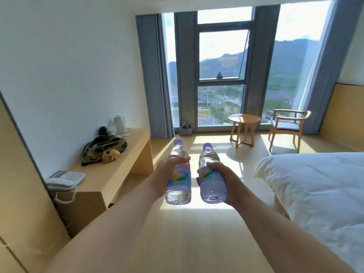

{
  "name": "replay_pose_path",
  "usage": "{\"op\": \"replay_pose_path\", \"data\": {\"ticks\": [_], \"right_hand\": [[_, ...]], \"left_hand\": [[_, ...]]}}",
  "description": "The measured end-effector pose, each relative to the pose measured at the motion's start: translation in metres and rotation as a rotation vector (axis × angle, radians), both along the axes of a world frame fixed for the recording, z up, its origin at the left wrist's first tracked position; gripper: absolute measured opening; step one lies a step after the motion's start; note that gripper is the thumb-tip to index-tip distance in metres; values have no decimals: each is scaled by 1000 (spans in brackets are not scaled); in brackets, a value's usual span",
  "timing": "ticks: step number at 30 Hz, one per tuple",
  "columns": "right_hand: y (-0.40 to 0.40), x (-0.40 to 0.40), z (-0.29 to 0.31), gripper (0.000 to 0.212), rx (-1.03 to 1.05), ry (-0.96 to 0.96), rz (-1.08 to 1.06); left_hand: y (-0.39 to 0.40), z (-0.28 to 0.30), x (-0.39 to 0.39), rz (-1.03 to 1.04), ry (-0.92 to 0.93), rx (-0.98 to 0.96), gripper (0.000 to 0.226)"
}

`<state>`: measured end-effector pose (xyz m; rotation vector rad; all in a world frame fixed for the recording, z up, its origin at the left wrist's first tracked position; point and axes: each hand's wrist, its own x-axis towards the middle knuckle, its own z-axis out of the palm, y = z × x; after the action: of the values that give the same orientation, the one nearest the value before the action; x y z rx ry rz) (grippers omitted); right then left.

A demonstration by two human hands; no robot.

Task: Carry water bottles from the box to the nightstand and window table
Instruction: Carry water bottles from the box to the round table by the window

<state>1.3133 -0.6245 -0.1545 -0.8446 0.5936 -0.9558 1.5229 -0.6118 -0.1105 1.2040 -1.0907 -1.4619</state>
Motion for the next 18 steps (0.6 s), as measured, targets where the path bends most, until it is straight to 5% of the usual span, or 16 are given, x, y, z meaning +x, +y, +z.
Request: {"op": "replay_pose_path", "data": {"ticks": [8, 13, 18], "right_hand": [[-95, -92, 5, 73, -51, 93, -236], [-185, -116, 9, 53, -72, 126, -383], [-281, -127, 34, 61, -98, 152, -480]], "left_hand": [[-146, -2, -94, -205, -27, -48, 52], [-262, 2, -132, -289, -4, -89, 51], [-375, 21, -156, -372, -16, -91, 50]]}}
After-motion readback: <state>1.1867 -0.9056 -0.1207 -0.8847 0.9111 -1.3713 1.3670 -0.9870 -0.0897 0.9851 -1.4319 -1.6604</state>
